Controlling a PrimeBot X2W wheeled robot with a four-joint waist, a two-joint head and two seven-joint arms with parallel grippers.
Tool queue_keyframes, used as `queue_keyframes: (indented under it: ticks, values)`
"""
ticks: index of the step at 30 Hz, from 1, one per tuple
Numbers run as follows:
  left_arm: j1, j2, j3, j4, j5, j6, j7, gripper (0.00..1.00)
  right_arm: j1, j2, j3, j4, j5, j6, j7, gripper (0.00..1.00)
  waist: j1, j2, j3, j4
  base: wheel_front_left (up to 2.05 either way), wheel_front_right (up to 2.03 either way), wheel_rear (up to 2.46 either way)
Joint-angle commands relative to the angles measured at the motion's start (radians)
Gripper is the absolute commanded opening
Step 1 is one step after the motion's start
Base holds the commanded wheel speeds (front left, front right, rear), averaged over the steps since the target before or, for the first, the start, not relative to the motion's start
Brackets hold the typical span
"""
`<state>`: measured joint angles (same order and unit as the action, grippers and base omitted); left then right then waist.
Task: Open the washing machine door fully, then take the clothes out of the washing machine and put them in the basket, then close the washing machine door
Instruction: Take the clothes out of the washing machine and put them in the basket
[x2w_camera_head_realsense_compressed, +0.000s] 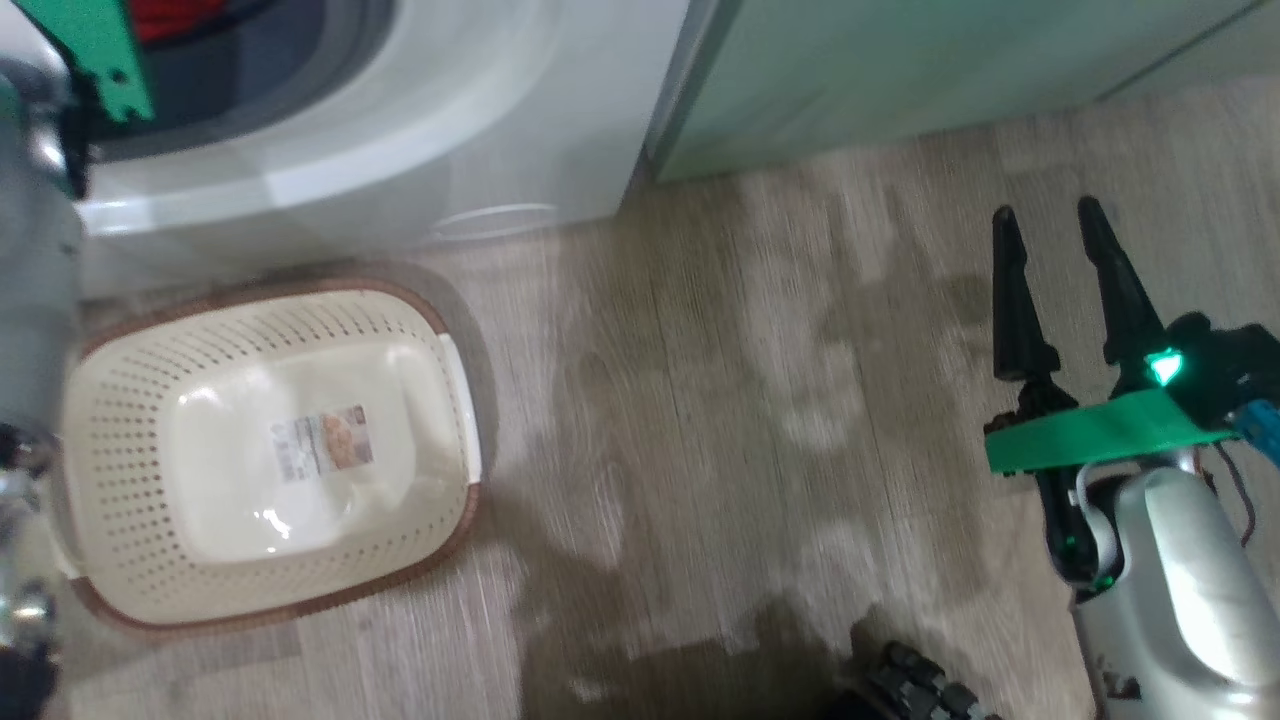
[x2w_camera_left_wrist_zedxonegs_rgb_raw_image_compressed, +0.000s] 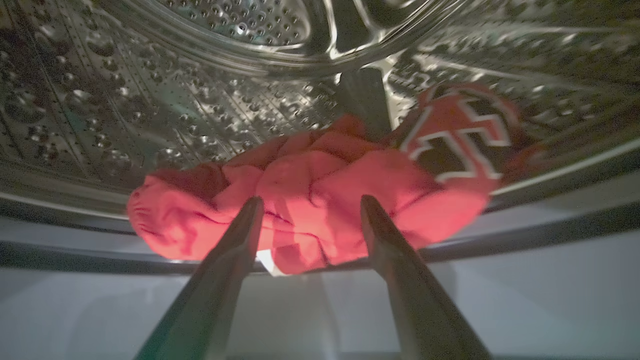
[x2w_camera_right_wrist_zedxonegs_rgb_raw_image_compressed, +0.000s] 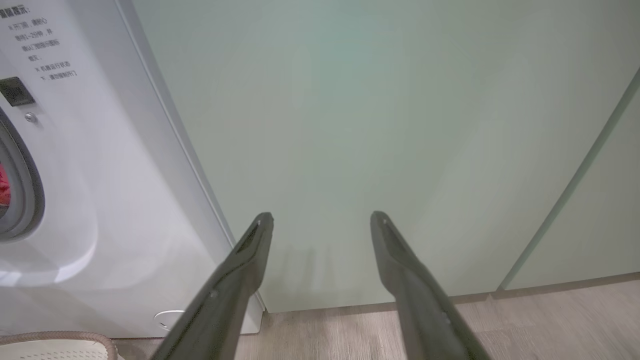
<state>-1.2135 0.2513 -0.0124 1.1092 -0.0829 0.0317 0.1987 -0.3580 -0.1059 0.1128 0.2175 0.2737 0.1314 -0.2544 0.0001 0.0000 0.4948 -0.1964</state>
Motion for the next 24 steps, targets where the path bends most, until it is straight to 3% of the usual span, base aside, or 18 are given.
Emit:
queue_keyframes:
  ticks: [1, 7, 13, 14, 16, 17, 24]
  values:
    - [-0.064, 0.069, 0.004, -0.007, 0.020, 0.020, 0.004, 1.00, -0.012, 0.004, 0.018, -0.036, -0.001, -0.001, -0.007, 1.00, -0.0001, 0.0000, 0.055, -0.022, 0.00, 0.00, 0.00]
    - [-0.150, 0.100, -0.020, 0.056, 0.048, 0.075, 0.011, 1.00, -0.029, 0.011, 0.021, -0.045, 0.002, -0.001, -0.007, 1.00, -0.0001, 0.0000, 0.103, -0.028, 0.00, 0.00, 0.00]
    - [-0.174, 0.107, -0.043, 0.123, 0.060, 0.095, 0.065, 1.00, -0.034, 0.010, 0.018, -0.046, 0.005, -0.001, -0.007, 1.00, -0.0001, 0.0000, 0.117, -0.024, 0.00, 0.00, 0.00]
    - [-0.173, 0.105, -0.046, 0.130, 0.061, 0.097, 0.072, 0.78, -0.035, 0.010, 0.017, -0.045, 0.005, -0.001, -0.007, 1.00, -0.0001, 0.0000, 0.116, -0.023, 0.00, 0.00, 0.00]
    - [-0.168, 0.103, -0.055, 0.139, 0.063, 0.099, 0.078, 0.05, -0.037, 0.008, 0.018, -0.044, 0.006, -0.001, -0.007, 1.00, -0.0001, 0.0000, 0.114, -0.023, 0.00, 0.00, 0.00]
    - [-0.165, 0.103, -0.058, 0.143, 0.064, 0.098, 0.082, 0.00, -0.038, 0.007, 0.018, -0.043, 0.006, -0.001, -0.007, 1.00, -0.0001, 0.0000, 0.113, -0.023, 0.00, 0.00, 0.00]
    - [-0.135, 0.096, -0.062, 0.157, 0.049, 0.090, 0.058, 0.00, -0.035, -0.001, 0.012, -0.041, 0.007, -0.001, -0.007, 1.00, -0.0001, 0.0000, 0.090, -0.018, 0.00, 0.00, 0.00]
